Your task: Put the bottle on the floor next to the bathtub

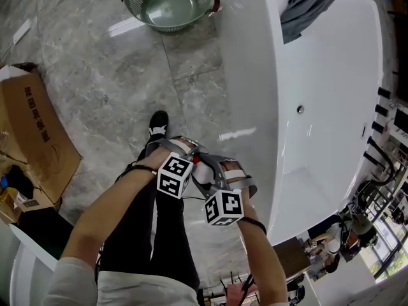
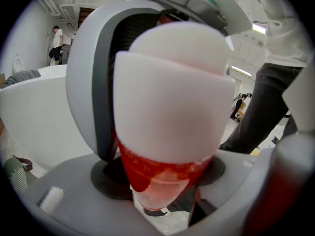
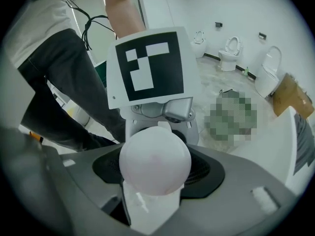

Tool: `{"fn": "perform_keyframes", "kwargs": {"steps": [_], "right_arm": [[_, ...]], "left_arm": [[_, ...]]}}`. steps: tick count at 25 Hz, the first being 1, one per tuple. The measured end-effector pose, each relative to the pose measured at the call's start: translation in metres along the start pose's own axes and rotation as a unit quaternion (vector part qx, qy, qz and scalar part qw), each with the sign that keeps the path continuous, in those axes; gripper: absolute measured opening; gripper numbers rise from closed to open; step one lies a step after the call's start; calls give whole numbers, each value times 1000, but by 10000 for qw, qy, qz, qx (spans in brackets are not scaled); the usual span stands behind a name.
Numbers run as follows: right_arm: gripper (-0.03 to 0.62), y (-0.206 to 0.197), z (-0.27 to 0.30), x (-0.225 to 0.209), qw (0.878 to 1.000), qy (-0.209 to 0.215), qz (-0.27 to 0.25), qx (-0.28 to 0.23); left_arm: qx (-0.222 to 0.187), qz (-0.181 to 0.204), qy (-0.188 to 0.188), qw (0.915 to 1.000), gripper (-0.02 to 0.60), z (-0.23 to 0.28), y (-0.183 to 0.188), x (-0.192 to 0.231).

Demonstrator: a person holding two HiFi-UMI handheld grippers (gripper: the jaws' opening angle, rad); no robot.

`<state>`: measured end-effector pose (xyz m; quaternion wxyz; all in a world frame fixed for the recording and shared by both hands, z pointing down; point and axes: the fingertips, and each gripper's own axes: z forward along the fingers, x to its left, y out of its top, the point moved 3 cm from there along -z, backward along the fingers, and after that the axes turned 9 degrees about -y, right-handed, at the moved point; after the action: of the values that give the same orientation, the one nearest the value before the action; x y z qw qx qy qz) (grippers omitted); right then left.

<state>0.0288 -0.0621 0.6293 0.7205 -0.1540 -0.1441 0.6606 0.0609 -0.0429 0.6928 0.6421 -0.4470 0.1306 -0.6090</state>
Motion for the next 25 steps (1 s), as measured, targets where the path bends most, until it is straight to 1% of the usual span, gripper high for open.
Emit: {"fn": "perform_keyframes", "kwargs": {"steps": [3,5,8,10,11,13,16,19,21,23,25], "right_arm": [[282,1,1,-2,9998,73,178,32],[282,1,0,-3,9996,104,237,60],[282,-7,3,-9,9995,-11,224,218],[282,-17,6,-10,9986,-35,402,331],[282,-24,7,-10,9978,-24,540,379],[282,-38,13,-9,9955,-42,827,466],[282,-57,26,-8,9896,-186,1287,610],[282,-78,37,-11,9803,-383,1767,797],[282,-98,41,-16,9692,-506,2198,983],[282,-115,46,-25,9526,-671,2729,1160],[282,-129,50,-32,9386,-836,3094,1279]], "left_arm": [[-77,-119,-61,9999,339,-1,-2,1],[-116,-195,-2,9997,347,-7,-4,2],[-96,-306,245,9992,347,-23,-16,10],[-93,-459,422,9980,347,-34,-26,14],[-79,-575,534,9969,347,-38,-33,17],[-89,-925,821,9923,347,-51,-51,24],[-311,-1530,1306,9791,347,-76,-71,29],[-578,-1910,1842,9624,347,-95,-76,33],[-872,-2136,2219,9474,347,-104,-70,36],[-1231,-2368,2572,9288,345,-114,-63,40],[-1558,-2584,2864,9094,345,-124,-56,39]]}}
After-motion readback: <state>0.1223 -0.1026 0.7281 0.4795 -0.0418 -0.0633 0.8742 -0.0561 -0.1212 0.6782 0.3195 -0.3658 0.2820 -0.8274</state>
